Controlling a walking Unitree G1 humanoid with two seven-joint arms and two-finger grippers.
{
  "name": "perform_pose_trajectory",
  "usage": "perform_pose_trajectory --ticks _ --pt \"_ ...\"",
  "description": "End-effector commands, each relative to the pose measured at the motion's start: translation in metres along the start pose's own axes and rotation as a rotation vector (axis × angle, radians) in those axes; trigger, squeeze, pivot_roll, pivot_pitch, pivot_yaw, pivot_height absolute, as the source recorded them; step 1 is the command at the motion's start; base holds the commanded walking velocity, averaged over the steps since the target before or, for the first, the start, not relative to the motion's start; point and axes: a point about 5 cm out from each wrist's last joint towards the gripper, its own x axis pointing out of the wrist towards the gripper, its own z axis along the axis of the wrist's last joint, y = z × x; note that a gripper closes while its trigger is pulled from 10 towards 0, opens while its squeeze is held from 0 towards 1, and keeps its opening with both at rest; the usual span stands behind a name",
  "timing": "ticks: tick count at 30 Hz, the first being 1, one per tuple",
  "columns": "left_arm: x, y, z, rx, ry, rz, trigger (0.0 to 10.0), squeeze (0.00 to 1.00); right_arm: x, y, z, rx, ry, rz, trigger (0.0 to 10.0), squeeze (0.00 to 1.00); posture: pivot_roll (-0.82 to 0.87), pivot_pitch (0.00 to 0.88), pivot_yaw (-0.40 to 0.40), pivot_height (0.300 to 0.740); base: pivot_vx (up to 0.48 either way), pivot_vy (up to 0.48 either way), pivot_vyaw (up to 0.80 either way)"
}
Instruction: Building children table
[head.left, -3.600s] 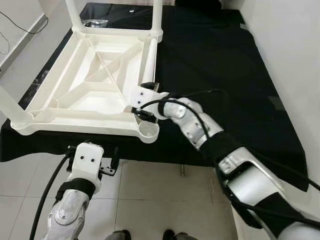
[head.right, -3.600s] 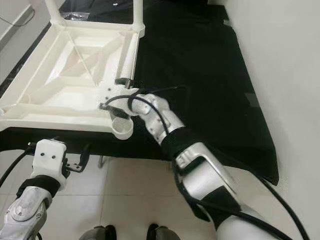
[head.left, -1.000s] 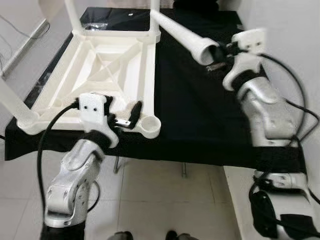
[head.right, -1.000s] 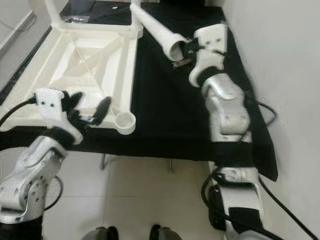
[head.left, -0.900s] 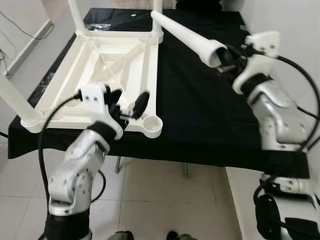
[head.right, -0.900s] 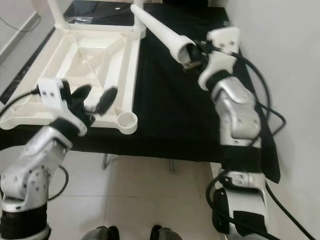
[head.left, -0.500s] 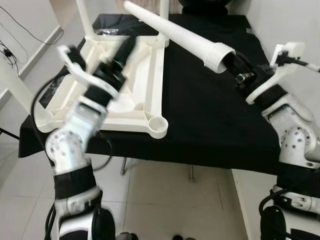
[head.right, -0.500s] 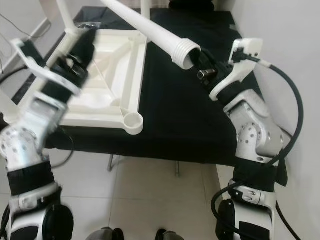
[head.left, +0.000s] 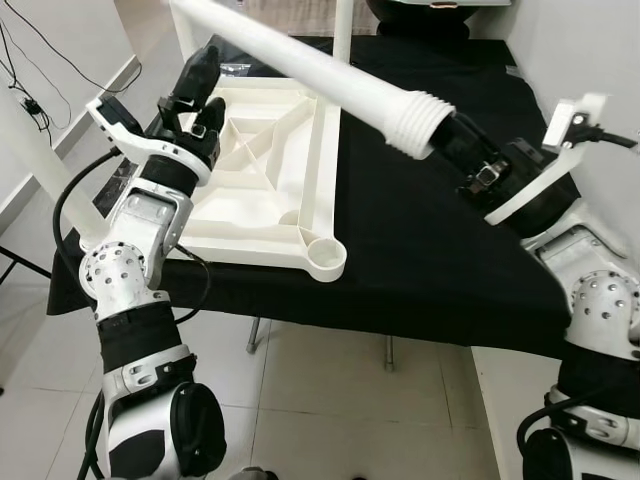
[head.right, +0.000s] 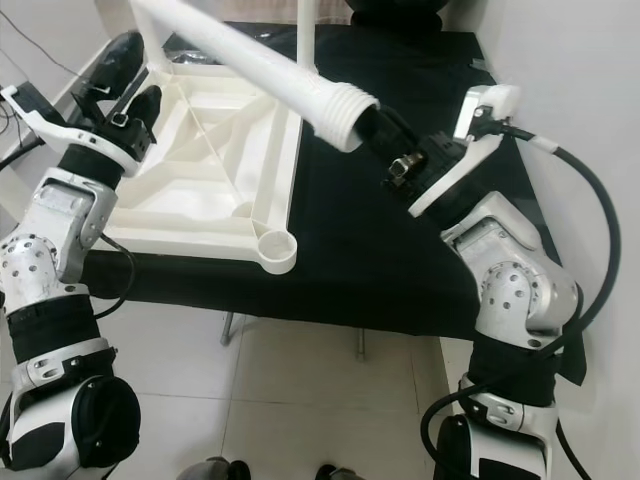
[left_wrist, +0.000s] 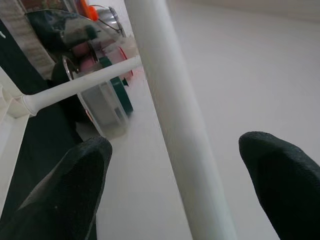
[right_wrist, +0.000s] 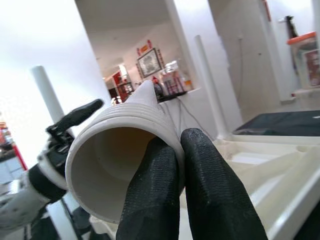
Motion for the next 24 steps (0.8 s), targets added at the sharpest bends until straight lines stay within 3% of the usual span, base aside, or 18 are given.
perform_pose_trajectory --ticks 1,13,24 --pt "0.002 -0.004 0.004 -0.013 -0.011 -0.013 10.0 0.0 0.0 0.007 0.003 -0.005 -0.006 0.046 0.0 0.0 0.06 0.137 -0.008 0.74 0.0 0.0 0.0" --pt "0.011 -0.03 0.008 -0.074 -0.01 -0.165 10.0 0.0 -0.004 0.022 -0.007 0.013 0.066 0.154 0.0 0.0 0.07 0.139 -0.009 0.74 0.0 0.0 0.0" --pt "0.011 -0.032 0.021 -0.051 -0.045 -0.164 10.0 0.0 -0.01 0.028 -0.011 0.031 0.09 0.214 0.0 0.0 0.07 0.136 -0.008 0.74 0.0 0.0 0.0"
